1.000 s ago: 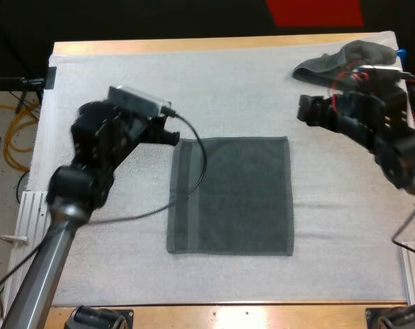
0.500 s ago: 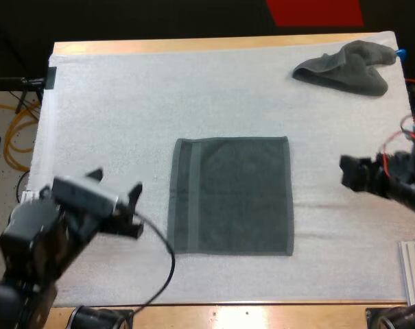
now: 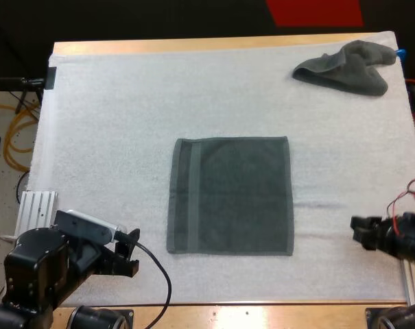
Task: Pick towel from pile fold and stack
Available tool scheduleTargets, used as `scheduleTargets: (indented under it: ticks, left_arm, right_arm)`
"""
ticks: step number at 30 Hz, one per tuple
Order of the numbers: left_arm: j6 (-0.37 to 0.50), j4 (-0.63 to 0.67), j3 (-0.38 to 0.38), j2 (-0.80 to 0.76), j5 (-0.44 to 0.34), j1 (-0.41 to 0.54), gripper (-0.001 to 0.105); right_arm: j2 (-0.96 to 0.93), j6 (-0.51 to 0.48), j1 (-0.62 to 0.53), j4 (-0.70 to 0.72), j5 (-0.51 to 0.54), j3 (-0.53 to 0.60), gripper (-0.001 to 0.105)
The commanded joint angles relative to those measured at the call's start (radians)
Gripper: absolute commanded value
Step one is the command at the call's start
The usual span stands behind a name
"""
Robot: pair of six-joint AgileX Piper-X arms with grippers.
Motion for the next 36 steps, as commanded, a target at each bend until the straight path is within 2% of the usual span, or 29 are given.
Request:
scheduleTargets:
  ticks: [1,4,7,9,12,18,25,30,36]
  left_arm:
    - [-0.016,0.004,0.008,-0.003,-0.01,0.0,0.072]
    - [-0.04,-0.009,0.045,-0.003,0.01,0.0,0.072]
    - [-0.065,-0.039,0.079,-0.001,0.042,0.0,0.072]
    - [-0.084,-0.064,0.093,-0.001,0.055,0.0,0.072]
    - [-0.106,-0.1,0.105,-0.001,0.072,0.0,0.072]
    - [-0.125,-0.153,0.114,-0.001,0.095,0.0,0.072]
    - [-0.125,-0.156,0.114,-0.001,0.095,0.0,0.072]
    - [-0.125,-0.156,0.114,-0.001,0.095,0.0,0.072]
    - [-0.125,-0.156,0.114,-0.001,0.095,0.0,0.072]
  right_arm:
    - [-0.014,0.009,0.003,-0.001,-0.013,0.032,0.064]
    - [-0.029,-0.003,0.003,-0.026,-0.044,0.142,0.064]
    - [-0.029,0.001,0.003,-0.115,-0.159,0.266,0.064]
    - [-0.019,0.036,0.003,-0.208,-0.207,0.356,0.064]
    - [0.027,0.101,0.003,-0.32,-0.239,0.429,0.064]
    - [0.222,0.135,0.003,-0.434,-0.302,0.429,0.064]
    - [0.464,0.157,0.034,-0.574,-0.404,0.434,0.064]
    - [0.605,0.25,0.127,-0.756,-0.483,0.434,0.064]
    - [0.702,0.376,0.199,-0.874,-0.485,0.434,0.064]
